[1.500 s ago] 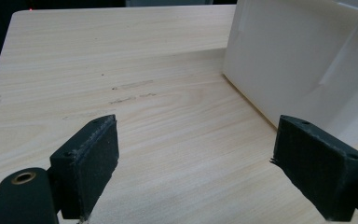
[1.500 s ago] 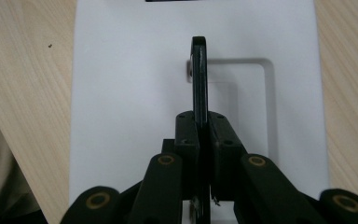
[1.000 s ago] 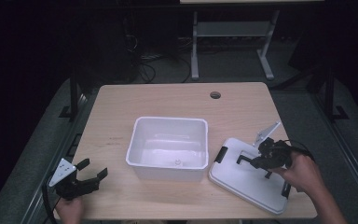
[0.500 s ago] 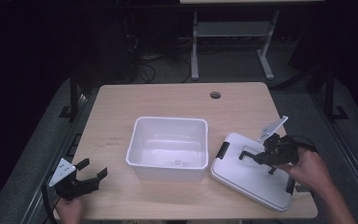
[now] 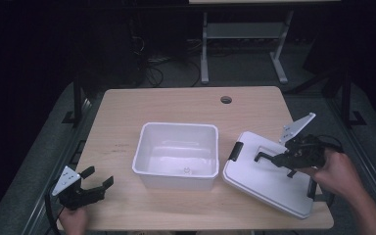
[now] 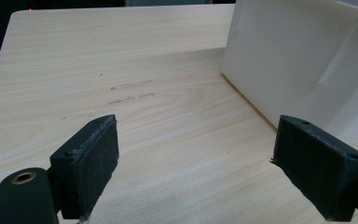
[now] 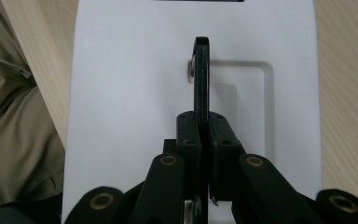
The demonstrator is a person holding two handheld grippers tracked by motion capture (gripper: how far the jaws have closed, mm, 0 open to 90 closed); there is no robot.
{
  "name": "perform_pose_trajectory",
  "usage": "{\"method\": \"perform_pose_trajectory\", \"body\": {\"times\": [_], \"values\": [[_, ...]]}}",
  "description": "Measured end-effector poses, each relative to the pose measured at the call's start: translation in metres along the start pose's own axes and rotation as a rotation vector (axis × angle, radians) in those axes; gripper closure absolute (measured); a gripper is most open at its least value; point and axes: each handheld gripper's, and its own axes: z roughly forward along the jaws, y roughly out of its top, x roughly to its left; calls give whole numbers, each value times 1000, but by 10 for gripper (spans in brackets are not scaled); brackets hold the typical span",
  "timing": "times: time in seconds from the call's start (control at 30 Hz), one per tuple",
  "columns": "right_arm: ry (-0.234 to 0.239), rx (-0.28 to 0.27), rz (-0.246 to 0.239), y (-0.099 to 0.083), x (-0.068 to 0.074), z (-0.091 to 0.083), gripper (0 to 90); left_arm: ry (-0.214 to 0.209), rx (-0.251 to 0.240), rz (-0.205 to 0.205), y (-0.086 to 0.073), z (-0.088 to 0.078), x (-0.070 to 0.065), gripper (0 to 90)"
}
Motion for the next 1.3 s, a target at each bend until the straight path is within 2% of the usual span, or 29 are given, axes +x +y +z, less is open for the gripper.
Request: {"method": "perform_pose_trajectory", "body": {"times": [0.33, 0.77, 1.07, 1.3], "values": [[-17, 4, -29, 9, 6, -23, 847, -2, 4, 7, 0, 1, 0, 131], [-14, -8, -59, 25, 12, -45, 847, -3, 5, 4, 0, 2, -1, 130], [-9, -21, -90, 40, 15, -55, 847, -3, 4, 4, 1, 2, -1, 130], [4, -32, -112, 54, 19, -55, 847, -4, 5, 4, 1, 2, -1, 130]]}}
